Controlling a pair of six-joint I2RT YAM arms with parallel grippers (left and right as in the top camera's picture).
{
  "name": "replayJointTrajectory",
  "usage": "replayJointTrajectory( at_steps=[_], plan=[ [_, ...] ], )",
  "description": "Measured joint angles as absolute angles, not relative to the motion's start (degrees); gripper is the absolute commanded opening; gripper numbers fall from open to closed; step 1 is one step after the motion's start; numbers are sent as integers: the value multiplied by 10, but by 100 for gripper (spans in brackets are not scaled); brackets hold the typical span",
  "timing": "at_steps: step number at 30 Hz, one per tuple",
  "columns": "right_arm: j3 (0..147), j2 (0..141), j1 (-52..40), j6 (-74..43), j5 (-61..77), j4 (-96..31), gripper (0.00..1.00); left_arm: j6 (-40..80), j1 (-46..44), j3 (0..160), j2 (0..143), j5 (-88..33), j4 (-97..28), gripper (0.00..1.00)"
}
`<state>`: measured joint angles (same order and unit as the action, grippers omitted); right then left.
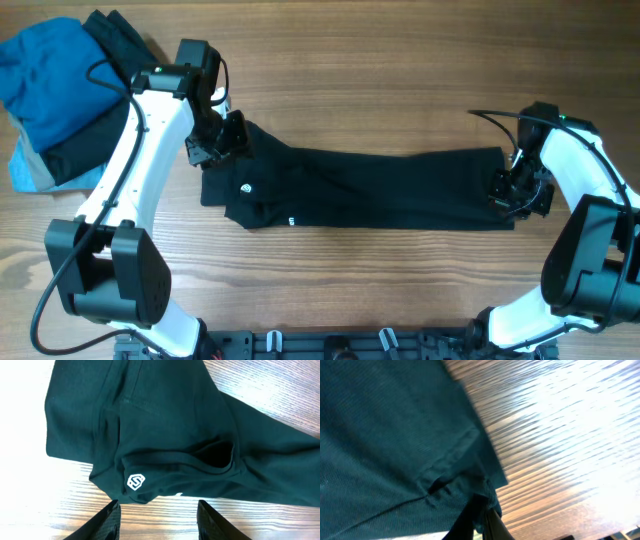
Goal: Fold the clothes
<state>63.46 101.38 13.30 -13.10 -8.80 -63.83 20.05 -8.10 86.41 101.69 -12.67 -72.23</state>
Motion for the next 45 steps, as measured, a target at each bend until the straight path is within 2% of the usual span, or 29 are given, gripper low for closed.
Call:
replayJointTrajectory(
  at_steps=[1,6,12,18,19,20,22,24,29,34,38,45],
  plan=[
    [635,1014,133,-138,-99,-627,64,201,-81,864,1017,-124,-719,49],
    [634,1014,133,-147,-118,-585,83,201,-81,864,1017,-119,-717,50],
    [634,1014,135,-22,4,-522,85,201,-81,864,1017,-118,-717,52],
    [634,1062,138,-16,-13,-507,85,201,-81,864,1017,-118,-717,53],
    [635,1068,140,-14,-5,-509,84,201,-81,864,1017,-118,-717,53],
    [637,1072,143,-11,6,-511,73,201,-81,864,1017,-118,-717,53],
    [643,1078,145,-5,16,-516,43,201,-81,864,1017,-118,-717,53],
    [643,1078,144,2,29,-513,5,201,-81,864,1017,-118,-717,53],
    [649,1081,145,4,53,-514,4,201,-81,864,1017,-118,-713,54],
    [727,1089,170,-25,-3,-566,7,201,-81,864,1017,-118,-712,54],
    [766,1039,164,-3,43,-577,7,201,-81,864,1017,-114,-711,54],
    [764,1007,-26,-9,117,-604,10,201,-81,864,1017,-109,-711,55]
  ],
)
